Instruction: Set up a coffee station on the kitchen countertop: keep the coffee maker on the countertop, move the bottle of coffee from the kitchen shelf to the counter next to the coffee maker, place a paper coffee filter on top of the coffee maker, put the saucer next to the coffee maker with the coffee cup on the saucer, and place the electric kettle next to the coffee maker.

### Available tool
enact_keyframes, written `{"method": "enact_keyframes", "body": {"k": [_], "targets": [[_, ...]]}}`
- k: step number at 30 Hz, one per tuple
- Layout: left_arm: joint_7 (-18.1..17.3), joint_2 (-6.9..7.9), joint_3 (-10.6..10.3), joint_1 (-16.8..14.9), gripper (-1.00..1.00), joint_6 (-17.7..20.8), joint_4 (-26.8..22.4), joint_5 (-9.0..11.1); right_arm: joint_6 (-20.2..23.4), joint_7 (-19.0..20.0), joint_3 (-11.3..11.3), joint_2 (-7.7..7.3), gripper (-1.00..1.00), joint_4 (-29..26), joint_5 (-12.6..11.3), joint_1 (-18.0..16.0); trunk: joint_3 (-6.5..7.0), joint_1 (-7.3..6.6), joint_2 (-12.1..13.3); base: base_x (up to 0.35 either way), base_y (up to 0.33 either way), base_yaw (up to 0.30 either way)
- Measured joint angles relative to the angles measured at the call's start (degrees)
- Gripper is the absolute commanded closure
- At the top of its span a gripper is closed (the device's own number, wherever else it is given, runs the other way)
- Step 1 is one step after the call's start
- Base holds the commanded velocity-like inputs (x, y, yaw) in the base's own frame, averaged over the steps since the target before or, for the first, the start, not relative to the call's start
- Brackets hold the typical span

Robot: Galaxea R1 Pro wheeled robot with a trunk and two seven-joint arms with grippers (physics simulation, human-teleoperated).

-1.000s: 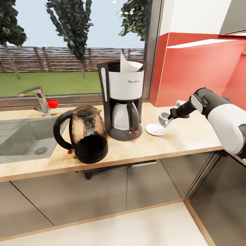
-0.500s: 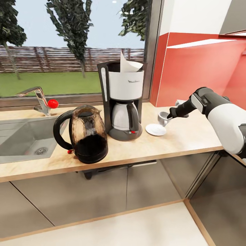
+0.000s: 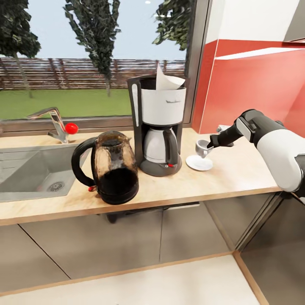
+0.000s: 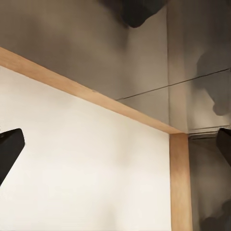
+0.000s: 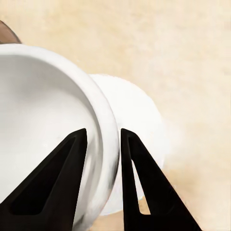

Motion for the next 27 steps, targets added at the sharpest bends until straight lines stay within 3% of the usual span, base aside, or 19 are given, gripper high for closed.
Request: {"method": "enact_keyframes", "body": {"k": [27], "targets": [[0.0, 0.00, 0.0, 0.0, -1.00, 0.0, 0.0, 0.0, 0.0, 0.0, 0.0, -0.08, 1.00, 0.6, 0.1, 0.1, 0.00, -0.01, 0.0, 0.035, -0.033, 0.015]]}}
